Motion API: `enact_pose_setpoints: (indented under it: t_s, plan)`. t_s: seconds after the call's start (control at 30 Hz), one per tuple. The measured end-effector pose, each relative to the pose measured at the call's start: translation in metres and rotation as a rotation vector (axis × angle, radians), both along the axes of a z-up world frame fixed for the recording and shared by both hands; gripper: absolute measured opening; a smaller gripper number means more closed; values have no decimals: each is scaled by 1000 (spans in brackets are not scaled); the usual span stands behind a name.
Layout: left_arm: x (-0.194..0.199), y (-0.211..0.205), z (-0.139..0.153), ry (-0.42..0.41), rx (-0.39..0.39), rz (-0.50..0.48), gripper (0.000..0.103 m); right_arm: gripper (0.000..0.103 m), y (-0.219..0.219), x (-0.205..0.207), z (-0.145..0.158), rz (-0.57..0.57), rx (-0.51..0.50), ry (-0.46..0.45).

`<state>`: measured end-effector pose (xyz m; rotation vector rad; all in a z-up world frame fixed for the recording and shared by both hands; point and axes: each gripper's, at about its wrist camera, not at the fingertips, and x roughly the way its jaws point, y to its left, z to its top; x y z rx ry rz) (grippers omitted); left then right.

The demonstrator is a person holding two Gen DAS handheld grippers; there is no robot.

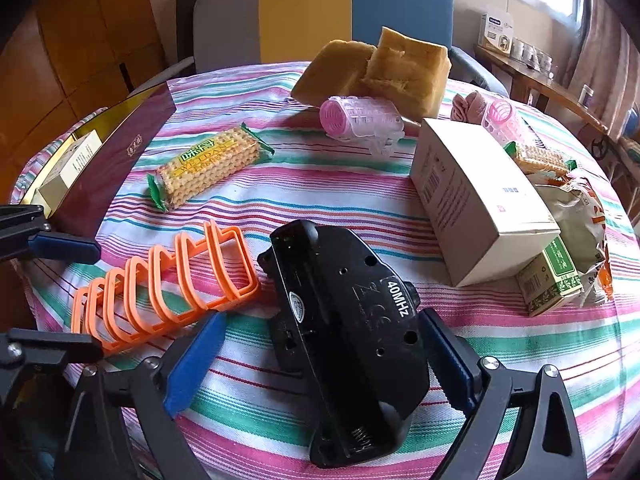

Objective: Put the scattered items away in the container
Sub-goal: 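Lift the black device with the right gripper while the left gripper grasps the orange rack, then carry the orange rack and black device over the tin and open both grippers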

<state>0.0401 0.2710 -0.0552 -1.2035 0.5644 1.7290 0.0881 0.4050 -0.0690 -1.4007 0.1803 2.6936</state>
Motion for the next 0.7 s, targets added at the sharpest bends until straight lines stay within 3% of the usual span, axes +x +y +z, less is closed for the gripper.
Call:
enact_pose_setpoints:
  t_s: [0.13,0.27,0.37,0.47,0.5,0.7]
  plan:
    - [-6,4,-8,-18,11,22,70,97,3,1,0,16,-17,1]
    - [-7,2,-8,6,26,46,58,96,1,-1,-1,20,5,-6]
    - [-5,-3,-8,14,42,67,55,88,1,-1,0,-2,27,-7]
    - [-3,-12,-6,7,68,103,53,68,3,1,4,-26,47,-5]
    - [-1,-15,-6,3,78,115,53,65,3,2,5,-32,49,-5]
    - [6,-36,0,-18,129,183,53,65,-5,4,7,-37,56,-20]
